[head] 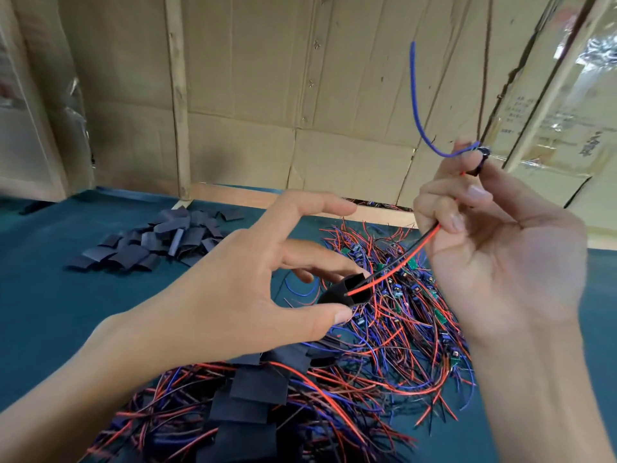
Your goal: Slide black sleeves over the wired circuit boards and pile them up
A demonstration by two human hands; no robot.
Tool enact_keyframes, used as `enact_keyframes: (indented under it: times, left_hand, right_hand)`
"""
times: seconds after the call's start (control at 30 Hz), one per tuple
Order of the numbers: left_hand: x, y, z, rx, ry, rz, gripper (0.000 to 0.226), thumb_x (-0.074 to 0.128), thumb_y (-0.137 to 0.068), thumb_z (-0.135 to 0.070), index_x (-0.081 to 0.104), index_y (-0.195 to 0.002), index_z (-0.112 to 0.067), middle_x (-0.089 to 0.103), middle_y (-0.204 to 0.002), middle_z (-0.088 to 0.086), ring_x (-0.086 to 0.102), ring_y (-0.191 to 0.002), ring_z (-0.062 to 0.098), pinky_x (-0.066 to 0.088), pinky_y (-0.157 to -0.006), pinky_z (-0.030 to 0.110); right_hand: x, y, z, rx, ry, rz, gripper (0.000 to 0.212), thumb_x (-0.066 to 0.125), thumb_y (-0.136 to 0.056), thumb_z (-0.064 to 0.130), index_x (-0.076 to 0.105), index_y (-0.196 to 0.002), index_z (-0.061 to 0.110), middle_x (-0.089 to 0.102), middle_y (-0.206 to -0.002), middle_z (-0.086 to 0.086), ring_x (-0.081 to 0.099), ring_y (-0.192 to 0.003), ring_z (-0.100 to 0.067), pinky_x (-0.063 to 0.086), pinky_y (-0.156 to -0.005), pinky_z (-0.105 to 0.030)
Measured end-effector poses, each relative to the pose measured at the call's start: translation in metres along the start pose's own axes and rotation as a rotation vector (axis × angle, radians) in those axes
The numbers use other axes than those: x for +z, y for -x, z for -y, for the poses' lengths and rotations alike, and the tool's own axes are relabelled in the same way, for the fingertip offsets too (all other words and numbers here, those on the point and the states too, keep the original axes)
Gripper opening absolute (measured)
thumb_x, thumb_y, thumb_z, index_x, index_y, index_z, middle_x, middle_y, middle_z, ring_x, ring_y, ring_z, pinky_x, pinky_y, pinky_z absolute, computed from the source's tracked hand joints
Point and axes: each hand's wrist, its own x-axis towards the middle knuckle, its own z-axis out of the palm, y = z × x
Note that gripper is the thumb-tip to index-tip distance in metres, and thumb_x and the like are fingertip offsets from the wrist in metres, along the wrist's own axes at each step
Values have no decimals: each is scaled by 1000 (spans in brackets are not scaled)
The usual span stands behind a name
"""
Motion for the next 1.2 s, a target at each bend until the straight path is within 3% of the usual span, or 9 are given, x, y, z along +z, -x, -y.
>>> enact_keyframes:
  times: [0.33,0.53,0.73,0.9,1.03,1.1,1.2]
  left_hand:
    - [-3,-1,5,16,17,20,73,78,-80,-28,34,-137,-41,71,-113,-22,65,-113,8,47,-93,28]
    - [2,-2,6,-24,6,-48,75,80,-79,-31,32,-135,-44,72,-108,-22,66,-109,7,50,-92,29]
    - [7,-3,5,-88,-49,-172,71,75,-73,-38,29,-125,-49,70,-100,-31,63,-103,-1,44,-88,15]
    - [9,-4,5,-71,-15,-251,69,77,-72,-36,32,-123,-45,72,-99,-25,66,-102,3,48,-87,25]
    - [6,-5,5,-37,38,-380,62,77,-72,-37,35,-118,-41,75,-95,-16,69,-97,11,50,-87,42]
    - [2,-6,5,-26,48,-424,59,76,-72,-39,35,-114,-42,75,-95,-17,69,-88,8,51,-82,44]
    - [-3,-5,5,-36,42,-456,59,76,-69,-44,34,-110,-47,76,-95,-16,69,-84,10,53,-80,46]
  right_hand:
    - [-5,-3,-1,-33,65,-34,20,38,-99,8,53,-110,3,57,-83,-6,42,-58,-11,31,-53,-21]
    - [0,-1,-10,-37,120,15,15,41,-98,11,55,-98,5,57,-82,-8,43,-60,-13,35,-55,-24]
    - [6,6,-35,-19,204,60,13,45,-92,8,56,-87,4,60,-84,-13,51,-63,-19,43,-59,-28]
    - [-1,7,-51,6,305,135,21,48,-89,12,57,-105,2,73,-99,-14,68,-87,-24,55,-78,-31]
    - [-4,4,-57,-30,509,158,20,49,-85,11,69,-89,13,73,-110,-18,65,-98,-27,52,-87,-32]
    - [-5,3,-58,-9,500,117,21,56,-81,11,74,-74,19,73,-100,-9,64,-91,-22,49,-81,-29]
    - [-9,0,-61,30,521,48,12,63,-73,9,69,-68,18,65,-77,0,57,-71,-12,44,-66,-24]
